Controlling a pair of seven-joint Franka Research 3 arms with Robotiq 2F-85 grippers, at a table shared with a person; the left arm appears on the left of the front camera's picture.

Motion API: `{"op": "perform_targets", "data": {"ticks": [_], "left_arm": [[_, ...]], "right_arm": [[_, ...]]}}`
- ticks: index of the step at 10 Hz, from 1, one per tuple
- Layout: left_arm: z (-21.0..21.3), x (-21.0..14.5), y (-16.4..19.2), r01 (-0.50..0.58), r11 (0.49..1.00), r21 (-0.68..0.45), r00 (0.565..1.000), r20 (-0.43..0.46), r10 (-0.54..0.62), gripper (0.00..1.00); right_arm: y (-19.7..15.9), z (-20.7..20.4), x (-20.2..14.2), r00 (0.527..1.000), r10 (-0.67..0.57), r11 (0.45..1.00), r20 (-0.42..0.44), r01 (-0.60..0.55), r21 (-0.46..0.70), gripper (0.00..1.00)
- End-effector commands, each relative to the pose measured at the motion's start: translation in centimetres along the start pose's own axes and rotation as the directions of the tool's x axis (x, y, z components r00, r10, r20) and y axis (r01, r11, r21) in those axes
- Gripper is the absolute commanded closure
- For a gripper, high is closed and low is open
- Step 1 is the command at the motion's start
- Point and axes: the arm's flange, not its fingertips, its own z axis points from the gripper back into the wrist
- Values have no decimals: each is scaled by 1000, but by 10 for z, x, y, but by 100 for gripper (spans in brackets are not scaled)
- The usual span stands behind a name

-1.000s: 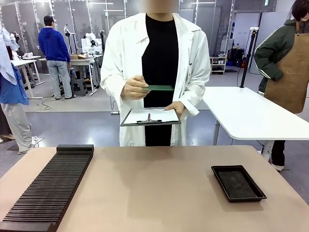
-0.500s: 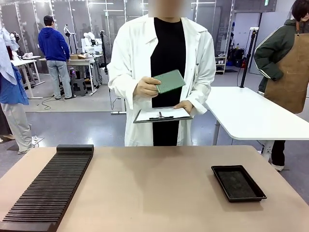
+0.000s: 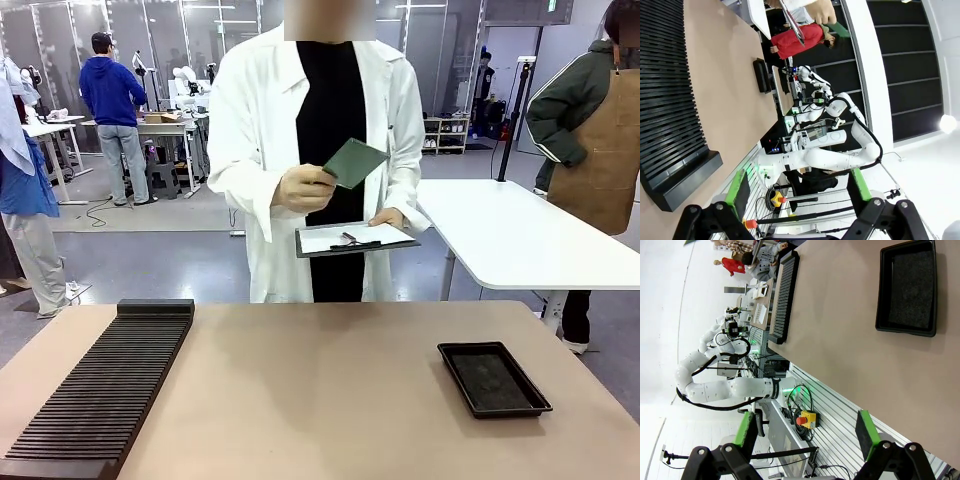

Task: Inspect the PCB.
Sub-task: Pick up the Blank PCB that the human is holding.

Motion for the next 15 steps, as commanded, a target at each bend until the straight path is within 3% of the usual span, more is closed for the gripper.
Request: {"op": "perform_targets", "data": {"ticks": [1,10,13,15], "left_arm": [[2,0,-3,4,1000,15,1000,5,-4,0],[2,0,-3,4,1000,15,1000,5,-4,0],[2,0,-3,4,1000,15,1000,5,-4,0],[2,0,-3,4,1000,15,1000,5,-4,0]], "right_arm": [[2,2,1,1000,16,1000,6,-16,12,0],[2,2,1,1000,16,1000,6,-16,12,0],[24,-27,17,994,-109,993,27,107,49,0],[51,-66,37,980,-196,980,-18,197,40,0]]}}
